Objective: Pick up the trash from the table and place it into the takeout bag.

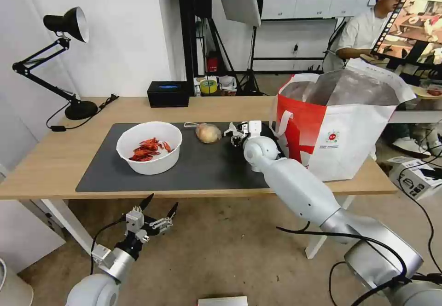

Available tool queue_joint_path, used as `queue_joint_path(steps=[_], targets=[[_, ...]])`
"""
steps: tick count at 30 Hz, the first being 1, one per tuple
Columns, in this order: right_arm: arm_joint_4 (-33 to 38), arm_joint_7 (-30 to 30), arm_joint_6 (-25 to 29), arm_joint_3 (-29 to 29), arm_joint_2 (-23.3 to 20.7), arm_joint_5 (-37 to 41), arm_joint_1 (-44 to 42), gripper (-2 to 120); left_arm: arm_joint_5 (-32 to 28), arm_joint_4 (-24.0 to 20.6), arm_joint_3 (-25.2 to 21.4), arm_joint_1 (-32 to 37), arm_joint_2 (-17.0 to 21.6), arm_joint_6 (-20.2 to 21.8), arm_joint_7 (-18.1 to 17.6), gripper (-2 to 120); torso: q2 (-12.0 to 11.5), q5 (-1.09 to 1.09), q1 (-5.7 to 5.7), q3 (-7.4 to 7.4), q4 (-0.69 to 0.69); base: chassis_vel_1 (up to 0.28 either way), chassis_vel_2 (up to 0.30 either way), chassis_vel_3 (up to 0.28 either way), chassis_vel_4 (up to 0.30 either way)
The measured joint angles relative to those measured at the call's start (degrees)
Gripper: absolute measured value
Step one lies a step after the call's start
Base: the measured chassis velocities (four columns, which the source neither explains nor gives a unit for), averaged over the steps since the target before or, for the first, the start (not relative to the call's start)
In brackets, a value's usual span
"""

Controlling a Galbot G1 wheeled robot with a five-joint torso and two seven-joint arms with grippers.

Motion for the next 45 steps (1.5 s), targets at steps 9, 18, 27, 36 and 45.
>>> queue_joint_path(steps=[9, 18, 27, 36, 45], targets=[[2.88, -1.92, 1.39, -0.13, -1.22, 0.32, -0.94, 0, 0.23, 0.14, 0.0, 0.21, -0.35, -0.25, -0.12, 100, 0.0, 0.0, 0.0, 0.0, 0.0, 0.0, 0.0, 0.0, 0.0], [17.63, -3.66, 3.04, 1.2, -6.31, 1.77, -5.31, 0, 0.29, -0.87, -0.57, 0.85, -0.41, -0.52, -0.3, 100, 0.0, 0.0, 0.0, 0.0, -0.01, 0.0, 0.0, 0.0, 0.0], [36.42, -2.45, 3.75, 7.13, -10.76, 1.45, -14.66, 0, 0.87, -2.08, -0.43, 1.66, -1.13, -0.52, -0.5, 100, 0.0, 0.01, 0.0, -0.01, 0.0, 0.0, 0.0, 0.0, 0.0], [48.6, -3.34, 6.46, 16.41, -18.45, 1.56, -19.48, 0, 2.04, -2.78, 0.42, 1.86, -1.56, -0.38, -2.0, 100, 0.0, 0.01, 0.0, -0.01, -0.01, 0.0, 0.0, 0.0, 0.0], [53.21, -2.58, 6.74, 29.01, -27.13, 7.73, -19.53, 0, 2.94, -3.78, 1.74, 1.93, -2.13, -0.19, -2.2, 100, 0.0, 0.01, 0.01, -0.01, -0.01, 0.0, 0.0, 0.0, 0.0]])
